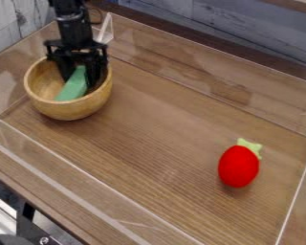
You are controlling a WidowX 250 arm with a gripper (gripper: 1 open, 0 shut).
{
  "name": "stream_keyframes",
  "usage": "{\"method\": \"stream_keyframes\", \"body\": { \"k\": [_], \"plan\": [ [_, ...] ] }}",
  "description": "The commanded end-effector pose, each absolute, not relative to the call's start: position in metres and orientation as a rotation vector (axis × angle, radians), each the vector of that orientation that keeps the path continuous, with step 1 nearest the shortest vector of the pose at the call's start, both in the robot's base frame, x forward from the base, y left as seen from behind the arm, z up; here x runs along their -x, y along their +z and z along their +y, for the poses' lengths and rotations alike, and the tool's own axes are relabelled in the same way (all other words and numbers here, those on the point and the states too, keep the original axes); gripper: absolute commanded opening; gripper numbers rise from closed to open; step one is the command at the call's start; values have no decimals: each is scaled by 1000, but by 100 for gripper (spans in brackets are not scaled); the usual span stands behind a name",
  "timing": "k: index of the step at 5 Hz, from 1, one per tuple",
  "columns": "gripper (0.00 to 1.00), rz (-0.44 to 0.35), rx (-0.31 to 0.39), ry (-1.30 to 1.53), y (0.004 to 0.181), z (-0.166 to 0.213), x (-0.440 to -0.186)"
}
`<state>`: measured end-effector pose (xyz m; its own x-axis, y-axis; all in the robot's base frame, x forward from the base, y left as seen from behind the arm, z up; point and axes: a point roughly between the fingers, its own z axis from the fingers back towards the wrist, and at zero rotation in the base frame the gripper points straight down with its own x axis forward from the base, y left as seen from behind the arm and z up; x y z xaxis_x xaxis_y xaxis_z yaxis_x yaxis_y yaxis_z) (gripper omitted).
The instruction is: Remove the green block from the brown bowl and put it on the table
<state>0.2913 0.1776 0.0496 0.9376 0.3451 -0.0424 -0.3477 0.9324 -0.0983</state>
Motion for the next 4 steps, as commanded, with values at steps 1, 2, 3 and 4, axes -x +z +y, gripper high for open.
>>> {"method": "stream_keyframes", "body": {
  "k": [1, 2, 3, 4],
  "plan": [
    [0, -96, 92, 359, 102, 180, -298],
    [0, -139, 113, 354, 129, 168, -298],
    [0, -139, 122, 318, 129, 135, -294],
    [0, -135, 127, 272, 125, 103, -293]
  ]
}}
